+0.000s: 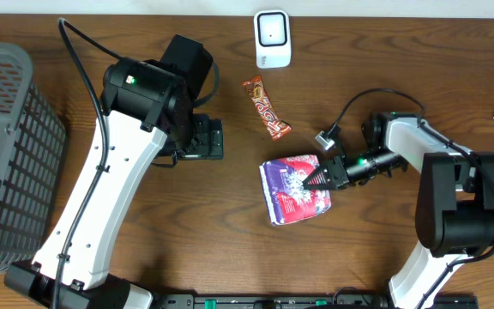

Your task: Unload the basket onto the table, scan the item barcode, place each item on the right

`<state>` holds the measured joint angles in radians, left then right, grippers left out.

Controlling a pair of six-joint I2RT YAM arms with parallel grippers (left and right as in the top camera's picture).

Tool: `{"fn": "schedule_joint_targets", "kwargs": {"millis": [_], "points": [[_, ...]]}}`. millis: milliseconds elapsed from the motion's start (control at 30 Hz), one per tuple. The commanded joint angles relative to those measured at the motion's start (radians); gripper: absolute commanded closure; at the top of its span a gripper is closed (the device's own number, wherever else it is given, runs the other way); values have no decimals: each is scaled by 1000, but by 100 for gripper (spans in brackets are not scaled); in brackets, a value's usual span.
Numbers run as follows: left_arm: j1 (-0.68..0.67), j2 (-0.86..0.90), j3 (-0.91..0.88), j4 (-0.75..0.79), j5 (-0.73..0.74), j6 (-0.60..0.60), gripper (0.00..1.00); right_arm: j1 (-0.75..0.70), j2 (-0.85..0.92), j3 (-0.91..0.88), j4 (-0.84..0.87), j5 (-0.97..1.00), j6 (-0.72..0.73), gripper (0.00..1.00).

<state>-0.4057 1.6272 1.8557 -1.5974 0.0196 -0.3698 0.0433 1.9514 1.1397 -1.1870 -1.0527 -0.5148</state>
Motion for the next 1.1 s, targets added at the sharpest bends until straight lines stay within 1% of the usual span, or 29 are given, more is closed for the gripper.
{"fn": "schedule_joint_targets", "kwargs": {"millis": [0,67,167,233,300,433,600,733,833,933,1067], "points": [[6,2,-1,-6,-5,-10,2,5,2,107,-13,122,179,99],[6,2,-1,-5,-5,-10,2,7,-3,155,-13,241,311,99],[6,2,-1,-6,-5,-10,2,17,-16,241,-17,546,568,99],[6,2,-1,-6,-5,-10,2,33,-24,318,-65,799,732,99],[6,2,-1,-6,-5,-10,2,45,-24,370,-111,950,831,99],[6,2,-1,-5,-5,-10,2,82,-24,459,-166,1173,976,99],[6,2,-1,-6,-5,-10,2,161,-23,485,-199,1492,1133,99],[6,2,-1,-6,-5,-10,2,226,-2,479,-193,1612,1174,99],[6,2,-1,-6,-5,-10,2,266,26,475,-184,1665,1199,99],[6,2,-1,-6,-6,-10,2,305,68,475,-163,1642,1199,99],[6,2,-1,-6,-5,-10,2,352,113,475,-126,1520,1198,98]]}}
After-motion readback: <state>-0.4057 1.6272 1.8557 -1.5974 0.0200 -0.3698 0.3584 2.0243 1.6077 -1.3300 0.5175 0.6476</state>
